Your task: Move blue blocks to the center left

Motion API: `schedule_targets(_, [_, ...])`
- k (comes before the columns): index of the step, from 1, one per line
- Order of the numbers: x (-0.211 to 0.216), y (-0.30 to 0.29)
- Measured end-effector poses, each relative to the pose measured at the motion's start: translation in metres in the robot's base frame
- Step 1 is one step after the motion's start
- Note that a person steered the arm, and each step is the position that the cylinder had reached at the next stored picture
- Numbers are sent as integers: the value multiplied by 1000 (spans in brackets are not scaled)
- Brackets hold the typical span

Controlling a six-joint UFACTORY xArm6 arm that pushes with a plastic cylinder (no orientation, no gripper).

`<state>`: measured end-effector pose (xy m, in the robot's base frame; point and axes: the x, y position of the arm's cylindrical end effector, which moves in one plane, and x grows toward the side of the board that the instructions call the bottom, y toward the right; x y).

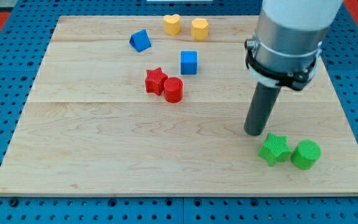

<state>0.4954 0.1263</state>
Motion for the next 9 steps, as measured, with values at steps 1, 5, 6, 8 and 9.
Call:
schedule_targets(1, [-57, -5])
schedule_targets(5, [-182, -149])
schedule_targets(6, [-187, -232])
schedule_targets(8, [-166, -277])
schedule_targets(9, [-163, -253])
